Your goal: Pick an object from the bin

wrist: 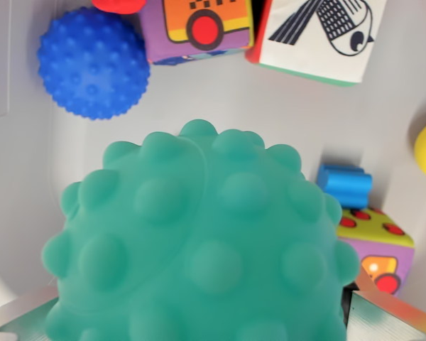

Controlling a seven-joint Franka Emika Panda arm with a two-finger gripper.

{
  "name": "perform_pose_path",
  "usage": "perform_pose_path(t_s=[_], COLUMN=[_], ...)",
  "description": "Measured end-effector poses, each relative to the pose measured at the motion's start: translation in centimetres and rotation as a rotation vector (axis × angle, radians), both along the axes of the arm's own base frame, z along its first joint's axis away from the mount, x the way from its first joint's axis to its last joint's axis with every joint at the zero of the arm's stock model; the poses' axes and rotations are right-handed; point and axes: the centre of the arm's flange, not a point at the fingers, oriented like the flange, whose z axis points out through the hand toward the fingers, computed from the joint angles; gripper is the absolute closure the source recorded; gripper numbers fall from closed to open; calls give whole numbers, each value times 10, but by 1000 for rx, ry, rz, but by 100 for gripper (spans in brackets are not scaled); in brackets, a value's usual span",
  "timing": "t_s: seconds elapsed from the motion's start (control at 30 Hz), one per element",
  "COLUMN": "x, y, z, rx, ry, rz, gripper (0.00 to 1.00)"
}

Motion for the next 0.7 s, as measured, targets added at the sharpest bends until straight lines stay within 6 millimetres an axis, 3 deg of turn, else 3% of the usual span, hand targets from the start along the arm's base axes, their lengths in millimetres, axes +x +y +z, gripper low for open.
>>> perform_pose_path(t_s=[0.33,0.7], x=[0,0], y=[0,0], z=[26,42], rx=[0,0], ry=[2,3], rz=[-1,-1], gripper=[100,100])
